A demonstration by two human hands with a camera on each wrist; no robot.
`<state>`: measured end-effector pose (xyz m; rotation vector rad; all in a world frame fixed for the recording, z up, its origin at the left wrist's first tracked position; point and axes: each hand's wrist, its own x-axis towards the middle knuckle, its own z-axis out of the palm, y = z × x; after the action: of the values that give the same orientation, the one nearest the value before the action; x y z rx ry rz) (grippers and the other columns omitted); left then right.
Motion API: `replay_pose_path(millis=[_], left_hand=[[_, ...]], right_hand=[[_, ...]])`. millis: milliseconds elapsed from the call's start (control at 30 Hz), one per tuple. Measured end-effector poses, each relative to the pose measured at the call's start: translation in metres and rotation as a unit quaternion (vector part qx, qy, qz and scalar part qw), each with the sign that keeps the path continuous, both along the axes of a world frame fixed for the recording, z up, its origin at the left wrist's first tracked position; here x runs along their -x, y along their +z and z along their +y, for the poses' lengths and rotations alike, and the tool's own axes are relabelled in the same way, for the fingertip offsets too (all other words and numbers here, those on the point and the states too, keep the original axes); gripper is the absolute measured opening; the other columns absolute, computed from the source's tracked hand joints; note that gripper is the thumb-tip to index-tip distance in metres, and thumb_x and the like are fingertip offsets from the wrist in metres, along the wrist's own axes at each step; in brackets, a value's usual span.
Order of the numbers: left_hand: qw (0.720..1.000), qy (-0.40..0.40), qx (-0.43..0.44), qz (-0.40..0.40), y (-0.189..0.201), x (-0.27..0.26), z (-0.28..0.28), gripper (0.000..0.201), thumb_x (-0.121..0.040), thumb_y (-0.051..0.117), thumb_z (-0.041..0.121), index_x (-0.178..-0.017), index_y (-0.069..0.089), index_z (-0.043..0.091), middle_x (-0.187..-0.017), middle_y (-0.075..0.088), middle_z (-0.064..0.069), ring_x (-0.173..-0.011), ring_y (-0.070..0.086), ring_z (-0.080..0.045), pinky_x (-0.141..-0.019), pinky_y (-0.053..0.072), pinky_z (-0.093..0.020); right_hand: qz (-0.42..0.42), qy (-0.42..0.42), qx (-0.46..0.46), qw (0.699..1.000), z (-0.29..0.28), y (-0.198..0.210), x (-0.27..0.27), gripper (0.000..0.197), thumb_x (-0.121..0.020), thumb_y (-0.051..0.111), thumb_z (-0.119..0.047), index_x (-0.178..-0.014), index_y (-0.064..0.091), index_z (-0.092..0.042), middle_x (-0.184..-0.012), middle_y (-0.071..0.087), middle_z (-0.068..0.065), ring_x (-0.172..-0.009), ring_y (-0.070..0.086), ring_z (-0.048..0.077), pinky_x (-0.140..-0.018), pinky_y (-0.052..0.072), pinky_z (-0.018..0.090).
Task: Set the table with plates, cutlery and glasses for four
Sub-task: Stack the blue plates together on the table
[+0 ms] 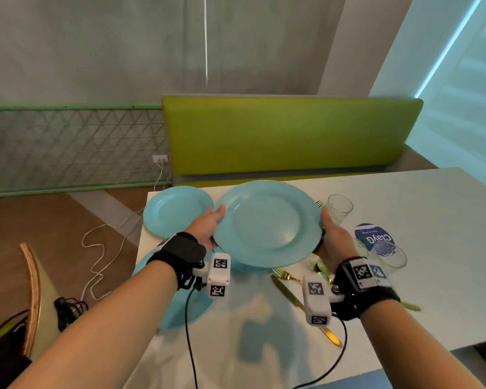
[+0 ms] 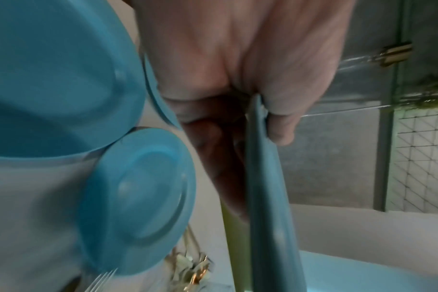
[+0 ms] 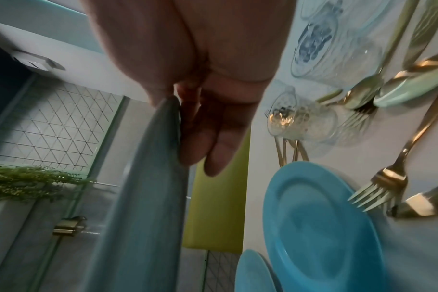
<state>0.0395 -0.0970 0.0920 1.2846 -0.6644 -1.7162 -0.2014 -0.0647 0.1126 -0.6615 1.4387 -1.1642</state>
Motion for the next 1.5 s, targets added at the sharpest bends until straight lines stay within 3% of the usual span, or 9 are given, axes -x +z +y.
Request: replay_pose_path(millis=[167, 333, 533, 633, 767, 933, 1033, 1267, 1500], left_hand=[[0.991, 0.131, 0.026, -0.011, 0.012, -0.021, -0.030, 0.043, -0.098, 0.043, 0.032, -0.139, 0.031, 0.024, -0.122, 0.058, -0.005, -0.097, 0.061, -0.028, -0.080, 0.051, -0.044], [0.974, 0.225, 0.020, -0.034, 0.005, -0.040, -0.052, 0.042, -0.097, 0.042, 0.035, -0.138, 0.039, 0.025, -0.130, 0.058, -0.008, -0.109, 0.060, -0.030, -0.070, 0.055, -0.038], [0.963, 0.266, 0.005, -0.034, -0.004, -0.046, -0.071, 0.045, -0.099, 0.039, 0.036, -0.141, 0.034, 0.024, -0.129, 0.058, -0.006, -0.084, 0.062, -0.019, -0.054, 0.051, -0.029], [0.962, 0.270, -0.007, -0.044, -0.011, -0.046, -0.075, 0.051, -0.098, 0.038, 0.040, -0.146, 0.027, 0.025, -0.133, 0.056, -0.004, -0.088, 0.063, -0.021, -0.043, 0.051, -0.022], [0.961, 0.272, -0.026, -0.042, -0.015, -0.044, -0.077, 0.052, -0.098, 0.037, 0.042, -0.146, 0.026, 0.027, -0.131, 0.058, -0.002, -0.087, 0.064, -0.018, -0.052, 0.053, -0.027], [0.961, 0.276, -0.020, -0.030, -0.012, -0.038, -0.071, 0.049, -0.100, 0.035, 0.037, -0.146, 0.022, 0.029, -0.116, 0.056, 0.002, -0.096, 0.059, -0.022, -0.064, 0.050, -0.030], [0.960, 0.277, -0.022, -0.032, -0.013, -0.038, -0.069, 0.050, -0.099, 0.035, 0.039, -0.147, 0.021, 0.030, -0.120, 0.055, 0.001, -0.103, 0.058, -0.023, -0.063, 0.050, -0.030], [0.964, 0.263, -0.006, -0.029, -0.014, -0.039, -0.066, 0.045, -0.098, 0.030, 0.047, -0.136, 0.042, 0.026, -0.124, 0.061, -0.002, -0.105, 0.061, -0.023, -0.072, 0.054, -0.032], [0.966, 0.237, 0.046, -0.092, 0.001, -0.025, -0.064, 0.035, -0.099, 0.030, 0.043, -0.122, 0.049, 0.026, -0.122, 0.060, -0.005, -0.110, 0.058, -0.027, -0.100, 0.046, -0.045]], right_hand=[[0.042, 0.058, -0.098, 0.993, -0.040, -0.027, -0.021, 0.028, -0.096, 0.045, -0.036, -0.093, 0.056, -0.010, -0.081, 0.055, 0.008, -0.064, 0.054, 0.020, -0.056, 0.049, 0.032], [0.133, 0.106, -0.219, 0.961, -0.069, -0.071, -0.029, 0.032, -0.091, 0.057, -0.015, -0.120, 0.051, -0.003, -0.099, 0.053, 0.015, -0.068, 0.054, 0.024, -0.074, 0.053, 0.039], [0.233, 0.152, -0.267, 0.923, -0.082, -0.105, -0.021, 0.037, -0.088, 0.057, -0.009, -0.124, 0.054, 0.002, -0.100, 0.064, 0.017, -0.093, 0.063, 0.031, -0.087, 0.054, 0.042], [0.209, 0.163, -0.259, 0.929, -0.091, -0.115, -0.019, 0.044, -0.090, 0.056, -0.012, -0.131, 0.047, -0.001, -0.119, 0.059, 0.018, -0.080, 0.062, 0.023, -0.063, 0.057, 0.028], [0.160, 0.124, -0.281, 0.938, -0.103, -0.137, -0.013, 0.031, -0.082, 0.061, -0.018, -0.105, 0.058, 0.002, -0.073, 0.063, 0.016, -0.066, 0.062, 0.030, -0.082, 0.056, 0.045], [0.111, 0.083, -0.260, 0.956, -0.102, -0.117, -0.023, 0.021, -0.092, 0.054, -0.014, -0.075, 0.049, -0.003, -0.063, 0.047, 0.012, -0.049, 0.040, 0.019, -0.041, 0.038, 0.022], [0.108, 0.103, -0.212, 0.966, -0.102, -0.109, -0.022, 0.032, -0.096, 0.044, -0.007, -0.064, 0.042, -0.007, -0.050, 0.033, 0.007, -0.044, 0.030, 0.016, -0.044, 0.026, 0.021], [0.198, 0.101, -0.058, 0.973, -0.099, -0.065, -0.021, 0.028, -0.096, 0.041, -0.014, -0.071, 0.052, -0.011, -0.065, 0.050, 0.013, -0.054, 0.046, 0.023, -0.055, 0.041, 0.035], [0.074, 0.018, -0.003, 0.997, -0.102, -0.023, -0.011, 0.026, -0.098, 0.037, -0.024, -0.086, 0.056, -0.010, -0.105, 0.056, 0.018, -0.094, 0.054, 0.031, -0.078, 0.048, 0.044]])
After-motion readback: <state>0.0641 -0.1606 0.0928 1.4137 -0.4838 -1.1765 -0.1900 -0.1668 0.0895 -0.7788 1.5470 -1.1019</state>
